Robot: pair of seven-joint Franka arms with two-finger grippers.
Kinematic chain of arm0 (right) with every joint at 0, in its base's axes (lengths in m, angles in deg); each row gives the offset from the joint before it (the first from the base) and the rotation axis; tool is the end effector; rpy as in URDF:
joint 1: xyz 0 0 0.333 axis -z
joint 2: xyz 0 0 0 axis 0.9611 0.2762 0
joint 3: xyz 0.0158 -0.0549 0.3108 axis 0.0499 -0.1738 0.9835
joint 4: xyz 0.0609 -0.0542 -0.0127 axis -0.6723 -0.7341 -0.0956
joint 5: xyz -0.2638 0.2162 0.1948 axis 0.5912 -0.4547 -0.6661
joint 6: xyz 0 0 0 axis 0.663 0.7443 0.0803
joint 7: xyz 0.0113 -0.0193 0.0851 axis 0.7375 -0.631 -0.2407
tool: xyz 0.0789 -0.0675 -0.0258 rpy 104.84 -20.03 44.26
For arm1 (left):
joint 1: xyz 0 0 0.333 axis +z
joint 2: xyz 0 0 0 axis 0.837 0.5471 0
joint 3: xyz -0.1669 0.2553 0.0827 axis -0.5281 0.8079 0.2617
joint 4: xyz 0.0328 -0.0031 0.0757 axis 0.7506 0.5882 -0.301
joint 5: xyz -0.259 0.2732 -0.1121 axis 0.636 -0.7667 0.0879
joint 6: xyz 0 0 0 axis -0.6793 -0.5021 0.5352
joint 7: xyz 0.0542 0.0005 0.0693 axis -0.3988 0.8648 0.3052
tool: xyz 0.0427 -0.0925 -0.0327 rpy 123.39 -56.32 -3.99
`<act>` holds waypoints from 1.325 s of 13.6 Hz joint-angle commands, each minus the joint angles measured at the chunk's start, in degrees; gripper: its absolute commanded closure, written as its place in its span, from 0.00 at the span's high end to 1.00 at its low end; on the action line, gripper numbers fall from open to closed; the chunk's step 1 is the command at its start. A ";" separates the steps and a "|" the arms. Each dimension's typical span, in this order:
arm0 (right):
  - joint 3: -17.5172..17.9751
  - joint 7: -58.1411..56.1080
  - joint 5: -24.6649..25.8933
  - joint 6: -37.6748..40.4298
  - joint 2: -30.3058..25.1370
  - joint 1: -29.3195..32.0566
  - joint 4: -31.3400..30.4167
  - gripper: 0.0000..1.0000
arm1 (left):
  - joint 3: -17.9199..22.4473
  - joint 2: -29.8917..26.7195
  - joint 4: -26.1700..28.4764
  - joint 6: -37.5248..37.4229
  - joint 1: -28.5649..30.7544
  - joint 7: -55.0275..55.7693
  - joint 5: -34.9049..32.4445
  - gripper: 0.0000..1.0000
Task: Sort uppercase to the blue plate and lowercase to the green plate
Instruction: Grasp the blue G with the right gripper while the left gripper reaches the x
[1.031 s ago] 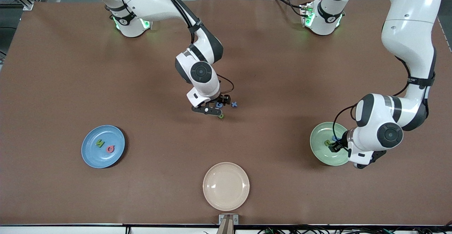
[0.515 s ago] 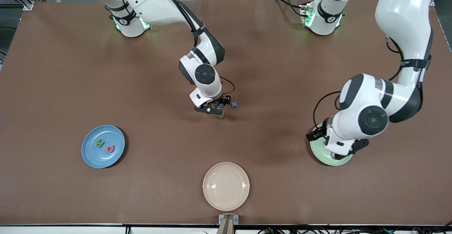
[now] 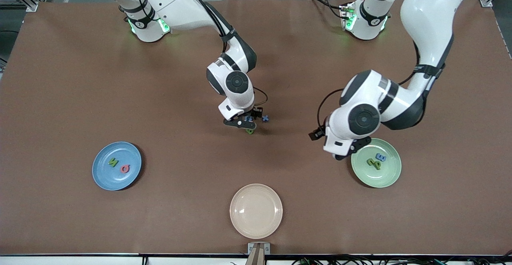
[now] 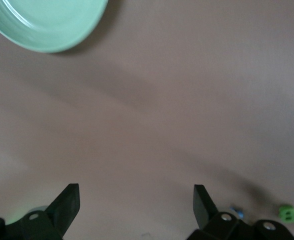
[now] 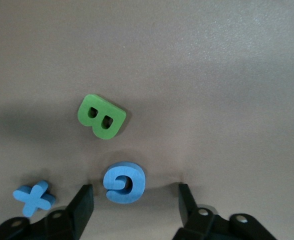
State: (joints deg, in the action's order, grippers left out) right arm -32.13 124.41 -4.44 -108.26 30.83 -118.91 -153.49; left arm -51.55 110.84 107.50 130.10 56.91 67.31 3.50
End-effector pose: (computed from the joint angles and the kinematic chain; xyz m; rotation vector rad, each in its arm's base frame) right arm 0.4781 0.4752 0.1772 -3.1066 0.2627 0.1043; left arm 0.6008 -0.3016 0.3263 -2.9542 -0.7341 0.4101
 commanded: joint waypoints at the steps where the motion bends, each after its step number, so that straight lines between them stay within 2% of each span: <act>1: -0.65 1.52 0.96 -0.71 -0.20 -0.76 -0.50 0.62 | -0.55 1.16 0.30 -0.03 -2.18 0.73 0.42 1.00; 5: -0.65 1.52 0.96 -0.71 -0.11 -0.76 -0.50 0.41 | -0.46 3.35 0.38 3.47 -6.76 5.54 0.25 1.00; 9: -0.65 1.52 0.96 -0.71 -0.11 -0.41 -0.41 0.29 | -0.46 3.45 6.00 14.36 -8.52 8.46 -0.19 1.00; 13: -0.83 1.52 0.87 -0.01 -0.64 0.82 0.12 0.12 | -0.37 3.98 8.99 22.01 -10.98 8.64 -0.55 0.99; 16: -0.92 0.47 0.96 1.74 -1.43 3.80 1.61 0.05 | -0.28 4.15 10.93 25.10 -11.16 8.64 -0.63 0.95; 18: -1.62 -3.12 1.75 4.38 -2.22 5.82 2.67 0.05 | -0.20 5.03 11.10 27.03 -11.86 8.46 -0.63 0.90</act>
State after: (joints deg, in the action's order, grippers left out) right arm -33.93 123.72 -4.06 -106.54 30.35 -115.59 -151.25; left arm -51.80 115.79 117.63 154.87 45.52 75.00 3.47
